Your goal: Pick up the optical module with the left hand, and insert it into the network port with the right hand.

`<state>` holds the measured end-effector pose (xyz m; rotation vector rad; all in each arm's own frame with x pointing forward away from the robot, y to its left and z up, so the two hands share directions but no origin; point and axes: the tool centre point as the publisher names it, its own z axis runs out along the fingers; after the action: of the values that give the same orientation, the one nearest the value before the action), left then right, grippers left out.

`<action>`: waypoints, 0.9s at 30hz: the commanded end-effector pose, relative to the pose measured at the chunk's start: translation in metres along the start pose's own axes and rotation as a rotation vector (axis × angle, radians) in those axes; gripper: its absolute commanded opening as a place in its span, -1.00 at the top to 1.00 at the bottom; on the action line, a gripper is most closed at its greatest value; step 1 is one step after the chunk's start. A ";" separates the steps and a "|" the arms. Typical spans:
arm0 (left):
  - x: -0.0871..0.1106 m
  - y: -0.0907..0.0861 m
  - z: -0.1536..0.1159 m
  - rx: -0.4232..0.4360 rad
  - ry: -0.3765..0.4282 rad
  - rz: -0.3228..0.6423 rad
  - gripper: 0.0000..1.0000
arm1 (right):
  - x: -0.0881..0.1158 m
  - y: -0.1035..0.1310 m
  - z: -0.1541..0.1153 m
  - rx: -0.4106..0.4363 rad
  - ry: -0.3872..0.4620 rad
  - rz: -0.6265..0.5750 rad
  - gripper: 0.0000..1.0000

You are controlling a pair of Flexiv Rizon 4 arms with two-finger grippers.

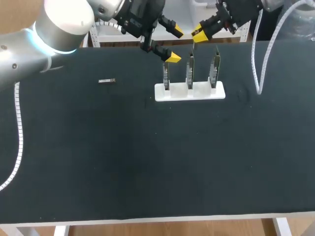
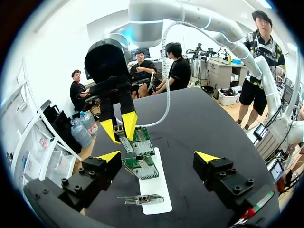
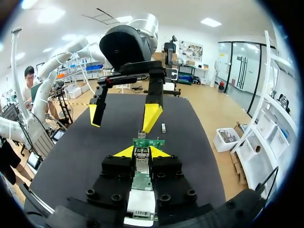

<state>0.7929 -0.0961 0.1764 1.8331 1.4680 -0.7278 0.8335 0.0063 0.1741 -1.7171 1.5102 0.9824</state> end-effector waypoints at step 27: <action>0.000 0.000 0.000 0.000 0.003 0.001 -1.00 | -0.006 0.025 0.000 -0.026 -0.002 -0.026 1.00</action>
<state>0.7929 -0.0961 0.1763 1.8332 1.4680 -0.7278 0.8165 0.0033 0.1791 -1.7544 1.4758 1.0109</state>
